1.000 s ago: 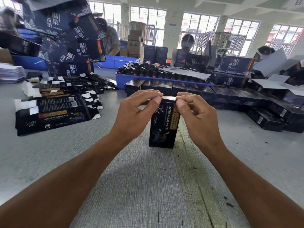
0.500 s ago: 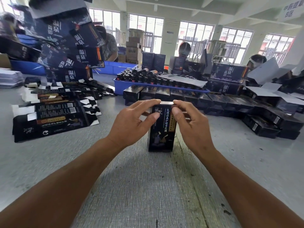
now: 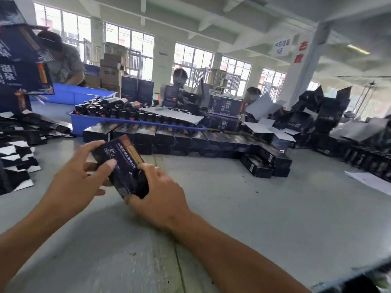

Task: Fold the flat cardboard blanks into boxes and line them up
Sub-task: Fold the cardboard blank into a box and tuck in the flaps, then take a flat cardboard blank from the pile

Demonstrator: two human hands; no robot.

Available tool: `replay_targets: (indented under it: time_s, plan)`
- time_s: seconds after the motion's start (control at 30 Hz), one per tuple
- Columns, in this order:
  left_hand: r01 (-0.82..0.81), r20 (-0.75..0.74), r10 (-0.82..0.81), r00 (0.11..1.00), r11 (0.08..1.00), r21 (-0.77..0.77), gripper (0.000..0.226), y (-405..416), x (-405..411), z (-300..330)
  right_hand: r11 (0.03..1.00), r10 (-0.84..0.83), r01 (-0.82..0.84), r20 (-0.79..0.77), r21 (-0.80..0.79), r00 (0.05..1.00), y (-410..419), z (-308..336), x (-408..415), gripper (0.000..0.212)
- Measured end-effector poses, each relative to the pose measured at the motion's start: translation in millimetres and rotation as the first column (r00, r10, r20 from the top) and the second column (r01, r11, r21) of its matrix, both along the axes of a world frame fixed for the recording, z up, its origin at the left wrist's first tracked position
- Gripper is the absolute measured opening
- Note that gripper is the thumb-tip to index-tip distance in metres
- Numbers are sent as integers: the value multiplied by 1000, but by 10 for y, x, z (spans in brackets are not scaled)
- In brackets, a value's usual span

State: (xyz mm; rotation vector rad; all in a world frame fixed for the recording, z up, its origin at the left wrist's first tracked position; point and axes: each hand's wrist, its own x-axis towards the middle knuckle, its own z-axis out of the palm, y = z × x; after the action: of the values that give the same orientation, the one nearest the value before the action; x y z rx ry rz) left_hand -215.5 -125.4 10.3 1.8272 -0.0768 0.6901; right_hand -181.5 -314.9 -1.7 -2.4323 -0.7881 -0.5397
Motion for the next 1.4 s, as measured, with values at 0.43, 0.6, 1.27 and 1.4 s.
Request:
replay_targets:
  time_s: [0.43,0.6,1.27,1.4]
  plan:
    - [19,-66,35,997,741,671,53,154,317,-600,538,-822,842,-197,37,534,-2174,435,1187,53]
    - [6,-96,94,991,684,729,43,259,486,-848,468,-883,875,-104,-125,457,-2631,341,1400,55]
    - [58,-134,74,988,634,771,35,436,654,-1120,510,-826,824,126,-248,549,-2586,144,1498,53]
    - [39,-88,49,995,622,782,30,337,555,-969,475,-862,841,59,-258,504,-2589,81,1600,52]
